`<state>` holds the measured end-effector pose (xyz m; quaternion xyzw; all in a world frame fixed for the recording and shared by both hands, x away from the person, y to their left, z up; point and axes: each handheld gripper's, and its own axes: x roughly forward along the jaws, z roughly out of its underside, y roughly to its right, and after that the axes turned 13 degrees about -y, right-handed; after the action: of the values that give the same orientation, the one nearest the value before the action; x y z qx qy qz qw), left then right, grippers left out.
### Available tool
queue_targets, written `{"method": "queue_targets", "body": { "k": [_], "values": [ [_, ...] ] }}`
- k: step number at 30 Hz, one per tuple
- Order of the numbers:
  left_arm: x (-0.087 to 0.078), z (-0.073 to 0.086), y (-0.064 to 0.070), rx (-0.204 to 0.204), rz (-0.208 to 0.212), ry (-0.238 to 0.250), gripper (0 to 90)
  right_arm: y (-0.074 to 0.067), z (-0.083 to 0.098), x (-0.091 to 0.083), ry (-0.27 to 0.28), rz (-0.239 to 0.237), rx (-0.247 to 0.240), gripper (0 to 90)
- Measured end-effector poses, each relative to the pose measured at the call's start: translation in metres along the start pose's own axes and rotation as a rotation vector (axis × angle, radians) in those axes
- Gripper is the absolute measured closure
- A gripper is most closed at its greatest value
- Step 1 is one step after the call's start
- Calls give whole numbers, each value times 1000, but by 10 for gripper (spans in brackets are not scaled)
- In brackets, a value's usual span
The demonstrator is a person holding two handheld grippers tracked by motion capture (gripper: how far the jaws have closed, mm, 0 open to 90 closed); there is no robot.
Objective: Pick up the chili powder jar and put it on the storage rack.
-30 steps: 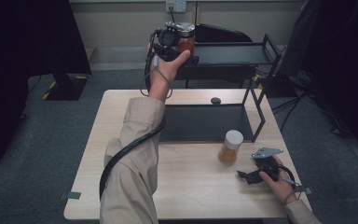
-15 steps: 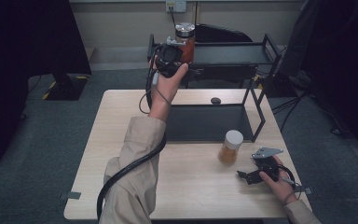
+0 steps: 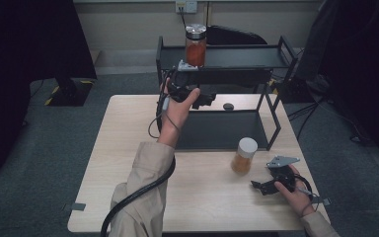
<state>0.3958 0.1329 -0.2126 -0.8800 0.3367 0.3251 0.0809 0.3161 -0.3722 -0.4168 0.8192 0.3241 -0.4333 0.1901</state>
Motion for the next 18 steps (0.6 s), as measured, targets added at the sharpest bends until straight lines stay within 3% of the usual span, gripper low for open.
{"method": "queue_targets", "body": {
  "k": [18],
  "values": [
    [47,44,-10,-39,52,-49,7,0,0,0,0,0,0,0]
  ]
}}
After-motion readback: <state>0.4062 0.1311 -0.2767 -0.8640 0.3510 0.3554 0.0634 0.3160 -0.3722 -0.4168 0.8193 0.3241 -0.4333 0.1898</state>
